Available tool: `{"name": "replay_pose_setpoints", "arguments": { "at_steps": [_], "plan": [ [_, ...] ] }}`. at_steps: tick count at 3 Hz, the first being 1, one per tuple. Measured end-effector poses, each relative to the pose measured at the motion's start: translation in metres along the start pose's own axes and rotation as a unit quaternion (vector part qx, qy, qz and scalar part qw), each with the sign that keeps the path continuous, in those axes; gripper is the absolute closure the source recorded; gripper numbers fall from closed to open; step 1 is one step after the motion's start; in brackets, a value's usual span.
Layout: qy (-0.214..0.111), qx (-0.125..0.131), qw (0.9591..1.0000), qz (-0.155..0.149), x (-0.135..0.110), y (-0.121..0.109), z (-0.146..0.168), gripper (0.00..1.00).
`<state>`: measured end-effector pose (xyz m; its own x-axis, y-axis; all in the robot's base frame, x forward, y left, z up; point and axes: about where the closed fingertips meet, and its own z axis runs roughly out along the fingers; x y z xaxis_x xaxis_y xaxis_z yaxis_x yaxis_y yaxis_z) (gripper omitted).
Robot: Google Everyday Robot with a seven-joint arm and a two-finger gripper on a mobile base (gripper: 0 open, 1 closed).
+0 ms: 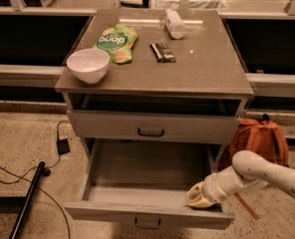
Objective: Open middle drawer
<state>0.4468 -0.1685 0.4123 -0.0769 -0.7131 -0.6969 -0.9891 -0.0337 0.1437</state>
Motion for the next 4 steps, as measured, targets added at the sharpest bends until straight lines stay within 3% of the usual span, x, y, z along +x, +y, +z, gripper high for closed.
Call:
{"name": "replay_pose_setpoints", "arguments": {
  "at_steps": [1, 2, 3, 4],
  "plan": [
    [-0.013, -0.024, 0.9996, 0.010, -0.009, 0.030, 0.004, 1.00],
    [-0.015, -0.028, 0.9994, 0.012, -0.011, 0.036, 0.005, 1.00],
    [-0.037, 0.009, 0.9993, 0.004, -0.020, 0.037, -0.012, 1.00],
    [-0.081, 0.083, 0.9932, -0.017, -0.034, 0.029, -0.047, 1.00]
  ]
}}
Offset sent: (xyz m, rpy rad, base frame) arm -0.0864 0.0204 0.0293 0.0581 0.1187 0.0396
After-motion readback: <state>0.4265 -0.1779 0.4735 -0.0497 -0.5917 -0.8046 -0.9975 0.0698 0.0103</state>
